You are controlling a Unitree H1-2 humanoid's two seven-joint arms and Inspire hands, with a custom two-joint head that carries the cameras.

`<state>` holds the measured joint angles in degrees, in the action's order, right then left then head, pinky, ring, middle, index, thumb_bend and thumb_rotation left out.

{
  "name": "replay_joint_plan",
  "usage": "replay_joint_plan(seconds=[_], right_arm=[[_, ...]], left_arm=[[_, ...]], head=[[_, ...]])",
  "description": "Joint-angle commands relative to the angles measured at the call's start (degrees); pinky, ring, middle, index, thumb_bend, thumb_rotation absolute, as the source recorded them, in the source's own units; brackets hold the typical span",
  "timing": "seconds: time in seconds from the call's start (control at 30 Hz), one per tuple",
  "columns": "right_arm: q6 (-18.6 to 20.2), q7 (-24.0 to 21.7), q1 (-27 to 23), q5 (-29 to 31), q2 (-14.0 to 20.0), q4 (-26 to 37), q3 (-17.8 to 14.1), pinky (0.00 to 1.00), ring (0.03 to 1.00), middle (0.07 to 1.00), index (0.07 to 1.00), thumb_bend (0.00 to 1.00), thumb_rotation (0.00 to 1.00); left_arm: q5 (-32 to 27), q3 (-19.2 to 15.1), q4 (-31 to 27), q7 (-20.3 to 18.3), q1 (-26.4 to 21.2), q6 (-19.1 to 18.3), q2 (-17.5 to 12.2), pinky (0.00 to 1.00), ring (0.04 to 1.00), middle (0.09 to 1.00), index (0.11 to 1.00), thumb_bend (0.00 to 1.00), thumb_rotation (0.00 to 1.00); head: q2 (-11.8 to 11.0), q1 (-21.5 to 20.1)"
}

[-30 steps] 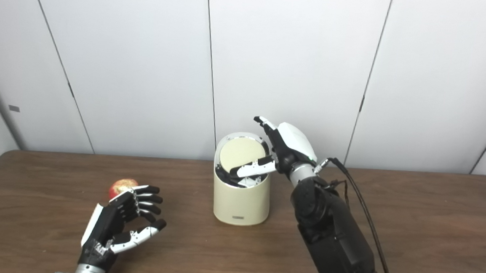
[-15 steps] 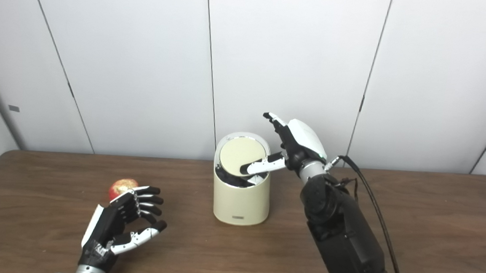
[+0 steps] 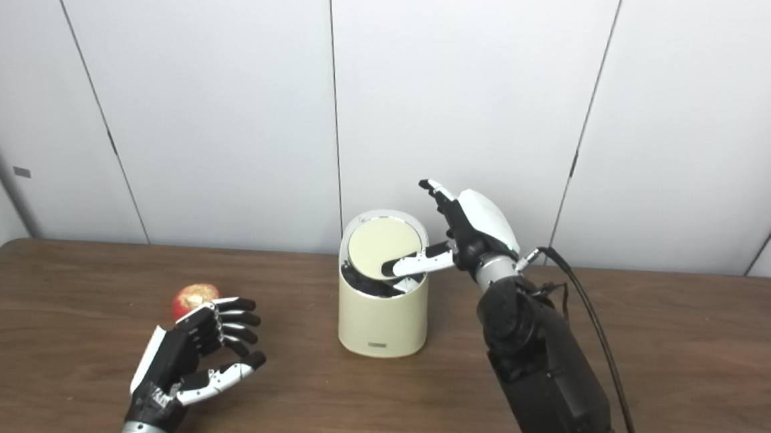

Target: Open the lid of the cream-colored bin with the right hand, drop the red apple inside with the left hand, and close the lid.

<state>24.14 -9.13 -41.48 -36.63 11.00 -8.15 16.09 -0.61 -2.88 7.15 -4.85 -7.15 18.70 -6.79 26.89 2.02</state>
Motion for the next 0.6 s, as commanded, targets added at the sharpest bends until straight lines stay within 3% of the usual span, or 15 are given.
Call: replay_joint_plan(seconds=[0.0, 0.23, 0.33, 0.43, 0.57], right_arm=[[-0.17, 0.14, -2.46, -1.16, 0.41, 1.55, 0.57, 0.66, 0.853, 0.915, 0.918, 0.80, 0.33], [-1.81, 0.90, -3.22, -5.69, 1.25, 1.03, 4.27, 0.67, 0.831, 0.885, 0.901, 0.83, 0.33], [-4.04, 1.44, -3.90, -12.56, 3.68, 1.22, 9.52, 0.64, 0.795, 0.863, 0.893, 0.84, 0.30], [-5.32, 1.86, -4.12, -16.93, 4.95, 1.48, 12.45, 0.66, 0.794, 0.857, 0.890, 0.86, 0.25], [-5.35, 0.57, -3.88, -19.80, 5.12, 2.04, 13.43, 0.72, 0.827, 0.870, 0.899, 0.87, 0.23]], left_arm=[[-0.16, 0.65, 0.03, 0.23, 1.72, 0.30, 0.81, 0.46, 0.565, 0.644, 0.699, 0.62, 0.00], [-0.84, 0.74, -0.45, 0.01, 1.90, -0.42, 1.14, 0.46, 0.563, 0.642, 0.702, 0.62, 0.00], [-0.61, 0.76, -0.97, 0.13, 2.06, -0.71, 1.10, 0.45, 0.562, 0.641, 0.699, 0.62, 0.00], [-0.42, 0.76, -1.05, 0.14, 2.13, -0.81, 0.95, 0.46, 0.561, 0.639, 0.697, 0.62, 0.00], [-0.55, 0.82, -0.96, 0.00, 2.12, -0.79, 0.83, 0.46, 0.567, 0.644, 0.702, 0.62, 0.00]], head=[[0.24, -0.04], [0.50, 0.26], [0.75, 0.44], [0.77, 0.43], [0.77, 0.43]])
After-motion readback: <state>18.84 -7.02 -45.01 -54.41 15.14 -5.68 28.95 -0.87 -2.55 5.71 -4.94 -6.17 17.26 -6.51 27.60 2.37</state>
